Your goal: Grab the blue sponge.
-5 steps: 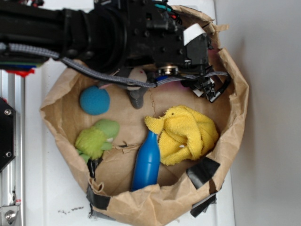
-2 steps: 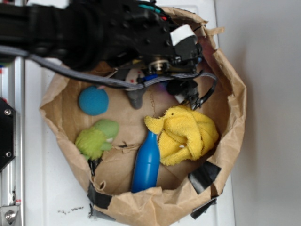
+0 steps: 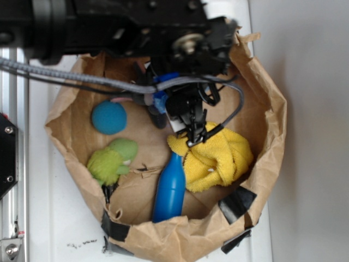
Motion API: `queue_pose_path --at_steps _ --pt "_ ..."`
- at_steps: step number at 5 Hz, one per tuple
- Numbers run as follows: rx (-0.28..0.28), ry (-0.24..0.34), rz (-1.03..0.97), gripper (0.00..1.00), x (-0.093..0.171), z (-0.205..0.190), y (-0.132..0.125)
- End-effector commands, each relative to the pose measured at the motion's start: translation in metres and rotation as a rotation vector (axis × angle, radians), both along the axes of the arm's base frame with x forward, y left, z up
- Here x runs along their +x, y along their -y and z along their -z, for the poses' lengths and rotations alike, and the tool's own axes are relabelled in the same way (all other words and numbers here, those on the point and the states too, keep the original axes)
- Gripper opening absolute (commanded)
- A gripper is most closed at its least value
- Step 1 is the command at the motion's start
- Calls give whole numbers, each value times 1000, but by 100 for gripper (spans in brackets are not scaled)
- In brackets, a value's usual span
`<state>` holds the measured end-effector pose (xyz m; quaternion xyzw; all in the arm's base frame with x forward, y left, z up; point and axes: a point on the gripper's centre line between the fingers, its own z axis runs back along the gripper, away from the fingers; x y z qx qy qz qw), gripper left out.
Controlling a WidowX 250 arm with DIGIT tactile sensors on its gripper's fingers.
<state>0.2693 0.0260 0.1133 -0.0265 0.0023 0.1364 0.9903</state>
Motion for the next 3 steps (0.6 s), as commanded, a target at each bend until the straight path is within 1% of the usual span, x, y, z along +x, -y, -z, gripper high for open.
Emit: queue_pose_path --at_steps 1,2,3 --pt "31 18 245 0 0 -55 20" --pt "42 58 239 0 4 -54 21" --pt "54 72 221 0 5 -54 18"
